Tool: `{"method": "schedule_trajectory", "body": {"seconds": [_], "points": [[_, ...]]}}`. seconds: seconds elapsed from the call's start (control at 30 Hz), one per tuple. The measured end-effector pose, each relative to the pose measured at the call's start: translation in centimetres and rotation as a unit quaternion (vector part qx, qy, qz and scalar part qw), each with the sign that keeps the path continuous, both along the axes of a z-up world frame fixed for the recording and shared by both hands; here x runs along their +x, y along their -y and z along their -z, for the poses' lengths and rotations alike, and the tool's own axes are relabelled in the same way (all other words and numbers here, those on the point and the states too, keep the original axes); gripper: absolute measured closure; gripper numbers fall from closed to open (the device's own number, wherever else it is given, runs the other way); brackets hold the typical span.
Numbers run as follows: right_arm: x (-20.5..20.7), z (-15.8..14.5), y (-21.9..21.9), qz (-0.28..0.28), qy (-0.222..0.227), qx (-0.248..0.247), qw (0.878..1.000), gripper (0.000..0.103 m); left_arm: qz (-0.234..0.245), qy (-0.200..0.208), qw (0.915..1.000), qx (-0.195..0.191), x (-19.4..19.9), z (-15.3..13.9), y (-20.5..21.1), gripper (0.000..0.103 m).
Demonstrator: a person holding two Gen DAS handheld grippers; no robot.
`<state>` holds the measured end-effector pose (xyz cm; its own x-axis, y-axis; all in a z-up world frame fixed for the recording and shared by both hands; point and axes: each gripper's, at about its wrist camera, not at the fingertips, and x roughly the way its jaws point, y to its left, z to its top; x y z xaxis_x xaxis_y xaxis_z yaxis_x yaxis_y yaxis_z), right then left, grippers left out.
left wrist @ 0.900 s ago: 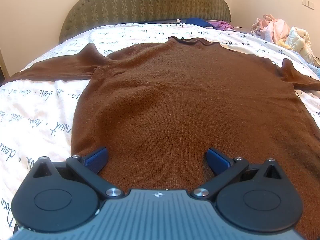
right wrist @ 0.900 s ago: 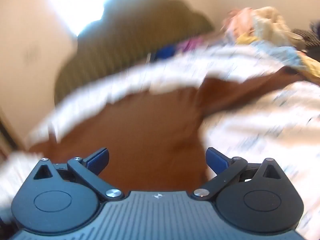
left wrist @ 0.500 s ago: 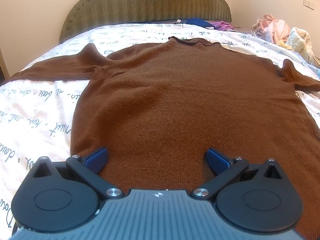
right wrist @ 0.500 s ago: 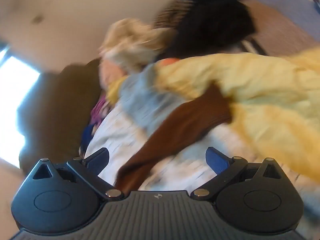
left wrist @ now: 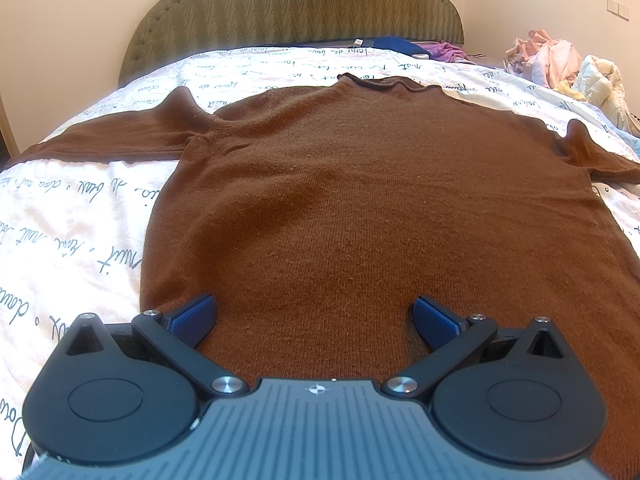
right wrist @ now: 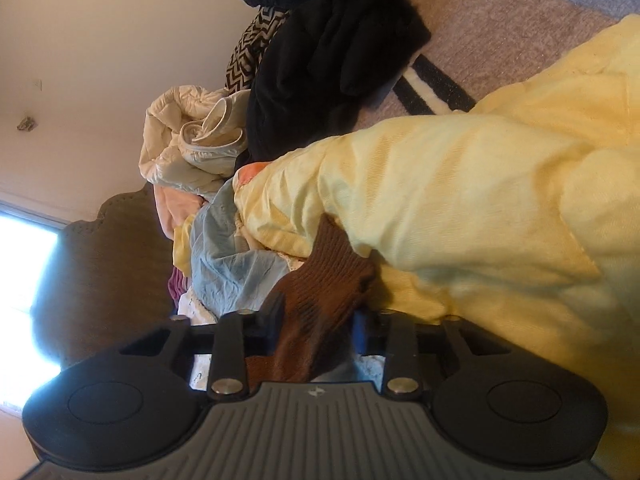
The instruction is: Fold small clothes
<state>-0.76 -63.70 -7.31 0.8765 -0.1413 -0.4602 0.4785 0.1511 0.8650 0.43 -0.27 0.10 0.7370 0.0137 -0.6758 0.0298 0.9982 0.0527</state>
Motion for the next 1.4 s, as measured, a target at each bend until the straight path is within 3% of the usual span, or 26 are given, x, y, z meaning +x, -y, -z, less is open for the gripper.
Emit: {"method": "schedule_trajectory", "body": {"seconds": [0.03, 0.17, 0.3, 0.37, 0.5, 0.6, 0.7, 0.73, 0.77, 0.83, 0.87, 1.0, 1.1, 1.2, 1.33, 1.4], "points": [[0.0, 0.0, 0.0, 0.004, -0.001, -0.006, 1.000, 0.098, 0.000, 0.000, 1.0000, 0.000, 0.0, 0.0, 0.0, 0.000], [-0.2, -3.1, -0.4, 0.011, 0.020, -0.053, 0.998, 0.098, 0.000, 0.000, 1.0000, -0.003, 0.1, -0.1, 0.0, 0.000], [2.1, -11.0, -4.6, -0.065, 0.055, -0.159, 0.984, 0.098, -0.001, 0.001, 1.0000, -0.006, 0.2, 0.0, -0.1, 0.000], [4.3, -15.1, -9.1, -0.135, 0.093, -0.200, 0.966, 0.098, -0.002, 0.001, 1.0000, -0.007, 0.3, 0.0, -0.1, 0.000], [10.3, -19.5, -21.6, -0.302, 0.155, -0.232, 0.912, 0.098, -0.002, 0.002, 1.0000, -0.008, 0.2, 0.0, -0.1, 0.000], [15.2, -18.8, -32.3, -0.414, 0.170, -0.205, 0.870, 0.098, -0.001, 0.002, 1.0000, -0.008, 0.2, 0.0, -0.1, 0.000], [18.2, -15.9, -40.8, -0.472, 0.167, -0.161, 0.850, 0.095, -0.001, 0.002, 1.0000, -0.008, 0.2, 0.0, -0.1, 0.000], [18.5, -14.5, -43.1, -0.482, 0.159, -0.146, 0.849, 0.086, -0.001, 0.002, 1.0000, -0.008, 0.2, 0.0, -0.1, 0.000], [18.8, -13.4, -44.6, -0.485, 0.142, -0.137, 0.852, 0.070, -0.001, 0.003, 1.0000, -0.008, 0.2, 0.0, -0.1, 0.000], [17.9, -11.9, -45.8, -0.483, 0.115, -0.135, 0.858, 0.047, -0.001, 0.003, 1.0000, -0.008, 0.2, 0.0, -0.1, 0.000], [17.1, -11.5, -45.8, -0.479, 0.112, -0.139, 0.860, 0.044, -0.001, 0.003, 1.0000, -0.009, 0.2, 0.0, -0.1, 0.000], [12.6, -9.7, -42.1, -0.481, 0.116, -0.153, 0.855, 0.044, -0.002, 0.004, 0.9999, -0.013, 0.3, 0.0, -0.1, 0.000], [9.9, -7.6, -38.6, -0.458, 0.069, -0.180, 0.868, 0.044, 0.004, 0.011, 0.9995, -0.031, 0.2, -0.4, -0.5, 0.000], [7.6, -6.1, -36.1, -0.423, 0.042, -0.221, 0.878, 0.044, 0.021, 0.032, 0.9949, -0.094, 1.2, -2.6, -1.2, 0.000], [4.9, -4.1, -34.7, -0.403, 0.079, -0.216, 0.886, 0.046, 0.001, 0.067, 0.9859, -0.153, 5.9, -5.2, -2.0, 0.000], [4.7, -4.2, -34.6, -0.396, 0.081, -0.216, 0.889, 0.046, -0.033, 0.058, 0.9819, -0.178, 9.2, -5.0, -2.8, 0.002]]}}
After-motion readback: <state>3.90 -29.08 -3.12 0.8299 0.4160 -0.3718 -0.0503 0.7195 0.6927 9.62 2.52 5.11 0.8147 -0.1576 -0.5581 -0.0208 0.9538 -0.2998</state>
